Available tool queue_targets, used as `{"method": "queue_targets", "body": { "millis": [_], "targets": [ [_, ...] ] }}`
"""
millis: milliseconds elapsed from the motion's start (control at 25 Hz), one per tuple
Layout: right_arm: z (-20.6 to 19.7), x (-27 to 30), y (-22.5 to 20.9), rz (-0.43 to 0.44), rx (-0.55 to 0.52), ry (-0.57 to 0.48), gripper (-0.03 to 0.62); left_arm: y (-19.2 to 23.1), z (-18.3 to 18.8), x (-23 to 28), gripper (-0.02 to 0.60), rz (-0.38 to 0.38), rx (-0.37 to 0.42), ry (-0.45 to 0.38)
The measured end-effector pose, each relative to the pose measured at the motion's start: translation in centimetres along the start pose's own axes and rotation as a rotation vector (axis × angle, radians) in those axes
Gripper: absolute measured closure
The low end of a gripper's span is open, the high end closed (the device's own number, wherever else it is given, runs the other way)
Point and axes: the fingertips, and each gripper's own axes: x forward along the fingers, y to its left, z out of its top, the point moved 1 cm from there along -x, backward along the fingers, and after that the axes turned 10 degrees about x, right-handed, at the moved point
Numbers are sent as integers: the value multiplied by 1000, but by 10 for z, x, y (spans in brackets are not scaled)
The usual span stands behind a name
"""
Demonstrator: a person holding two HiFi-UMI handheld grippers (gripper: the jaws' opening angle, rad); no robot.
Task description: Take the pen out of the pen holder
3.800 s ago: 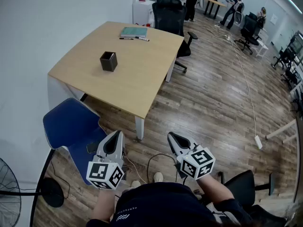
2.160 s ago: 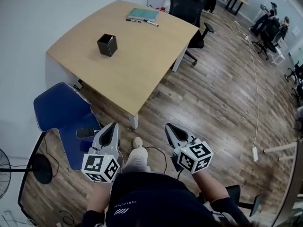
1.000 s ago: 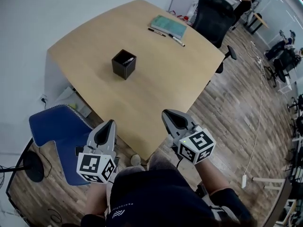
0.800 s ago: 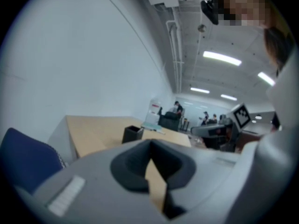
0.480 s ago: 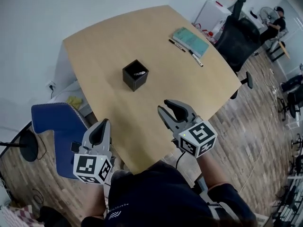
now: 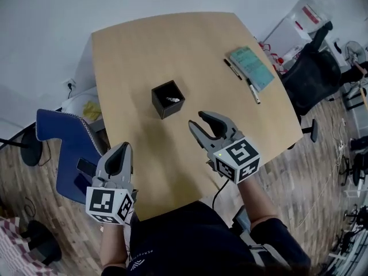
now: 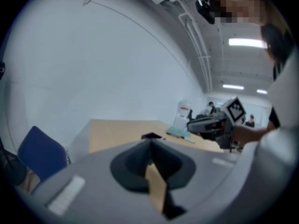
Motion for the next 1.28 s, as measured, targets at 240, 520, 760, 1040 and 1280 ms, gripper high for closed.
{"method": "queue_targets", "body": {
  "millis": [240, 520, 760, 1040, 1280],
  "targets": [
    [-1, 29, -15, 53, -17, 53, 473, 1, -6, 3, 574, 73, -36, 20],
    [-16, 66, -24, 72, -29, 115, 470, 6, -15, 2, 574, 143, -69, 27],
    [-28, 96, -34, 63, -47, 170, 471, 11, -22, 6, 575, 175, -79, 38],
    [-32, 112, -42, 40, -42, 188, 471, 18, -30, 9, 574, 192, -100, 52],
    [-39, 120, -44, 32, -41, 206, 487, 16, -34, 18, 575, 179, -109, 62]
  ]
}}
